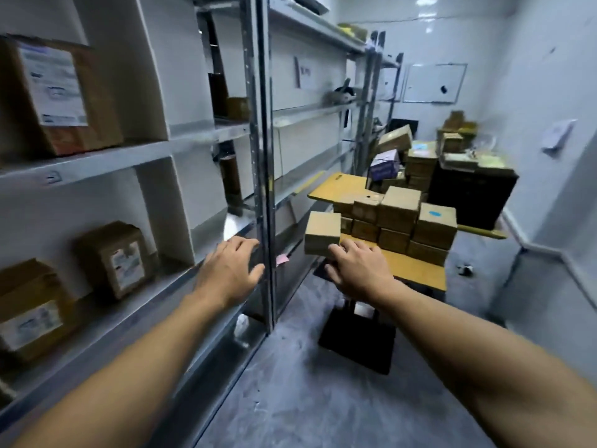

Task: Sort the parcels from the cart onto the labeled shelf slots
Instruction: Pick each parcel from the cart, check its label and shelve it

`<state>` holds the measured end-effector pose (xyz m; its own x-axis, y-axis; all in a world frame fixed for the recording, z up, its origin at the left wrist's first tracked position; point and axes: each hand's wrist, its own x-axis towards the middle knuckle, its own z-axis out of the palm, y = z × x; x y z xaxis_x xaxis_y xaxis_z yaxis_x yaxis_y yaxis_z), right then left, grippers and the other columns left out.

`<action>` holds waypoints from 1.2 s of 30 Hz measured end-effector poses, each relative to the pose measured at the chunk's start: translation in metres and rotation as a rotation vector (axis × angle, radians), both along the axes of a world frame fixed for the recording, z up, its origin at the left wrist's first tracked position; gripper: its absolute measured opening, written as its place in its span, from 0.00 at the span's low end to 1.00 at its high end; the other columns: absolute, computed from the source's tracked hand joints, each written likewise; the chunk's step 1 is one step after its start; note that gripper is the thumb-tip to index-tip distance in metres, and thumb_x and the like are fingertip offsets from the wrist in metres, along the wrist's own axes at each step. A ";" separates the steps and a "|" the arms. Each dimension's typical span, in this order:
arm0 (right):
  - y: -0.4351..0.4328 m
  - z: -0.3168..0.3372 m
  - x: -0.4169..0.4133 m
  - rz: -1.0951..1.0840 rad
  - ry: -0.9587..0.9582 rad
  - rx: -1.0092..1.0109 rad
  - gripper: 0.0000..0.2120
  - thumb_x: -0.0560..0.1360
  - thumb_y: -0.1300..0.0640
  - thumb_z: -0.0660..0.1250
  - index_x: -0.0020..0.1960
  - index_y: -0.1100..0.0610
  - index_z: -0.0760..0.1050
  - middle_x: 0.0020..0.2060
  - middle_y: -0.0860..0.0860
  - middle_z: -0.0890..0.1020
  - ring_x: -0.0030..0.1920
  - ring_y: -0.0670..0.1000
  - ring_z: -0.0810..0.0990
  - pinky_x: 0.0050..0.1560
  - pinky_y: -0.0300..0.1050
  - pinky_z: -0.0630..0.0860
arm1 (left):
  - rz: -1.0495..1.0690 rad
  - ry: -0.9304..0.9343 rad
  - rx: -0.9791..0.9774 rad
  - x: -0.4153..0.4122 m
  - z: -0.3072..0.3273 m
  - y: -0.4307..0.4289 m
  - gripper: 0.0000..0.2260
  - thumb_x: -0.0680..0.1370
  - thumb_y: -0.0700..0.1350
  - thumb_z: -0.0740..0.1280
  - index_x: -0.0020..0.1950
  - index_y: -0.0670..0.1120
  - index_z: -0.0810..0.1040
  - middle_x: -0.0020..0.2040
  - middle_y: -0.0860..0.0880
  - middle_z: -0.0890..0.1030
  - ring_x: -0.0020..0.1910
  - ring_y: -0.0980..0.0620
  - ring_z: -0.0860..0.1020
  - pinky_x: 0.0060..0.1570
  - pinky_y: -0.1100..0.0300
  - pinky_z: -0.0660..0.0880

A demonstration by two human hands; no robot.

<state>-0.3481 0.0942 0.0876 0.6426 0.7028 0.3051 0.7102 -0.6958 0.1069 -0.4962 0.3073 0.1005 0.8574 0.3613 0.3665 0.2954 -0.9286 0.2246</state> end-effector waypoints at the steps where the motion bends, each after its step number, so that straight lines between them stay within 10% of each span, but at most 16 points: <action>1: -0.013 -0.004 0.013 -0.032 0.017 -0.002 0.20 0.79 0.40 0.56 0.65 0.49 0.69 0.61 0.54 0.76 0.61 0.59 0.75 0.54 0.54 0.74 | -0.022 0.011 -0.010 0.017 -0.004 -0.008 0.21 0.77 0.54 0.65 0.69 0.51 0.71 0.65 0.50 0.74 0.62 0.46 0.72 0.62 0.50 0.69; 36: 0.138 -0.134 0.391 -0.297 0.444 -0.057 0.20 0.81 0.41 0.55 0.68 0.49 0.67 0.62 0.54 0.74 0.61 0.59 0.75 0.57 0.55 0.74 | -0.188 0.400 -0.057 0.472 -0.147 0.129 0.21 0.80 0.56 0.58 0.71 0.52 0.67 0.66 0.50 0.72 0.64 0.46 0.70 0.67 0.50 0.62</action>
<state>0.0433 0.2324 -0.0461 0.8748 0.4788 -0.0747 0.4693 -0.8755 -0.1153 -0.0245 0.4363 -0.0468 0.9804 0.1956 -0.0233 0.1966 -0.9640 0.1793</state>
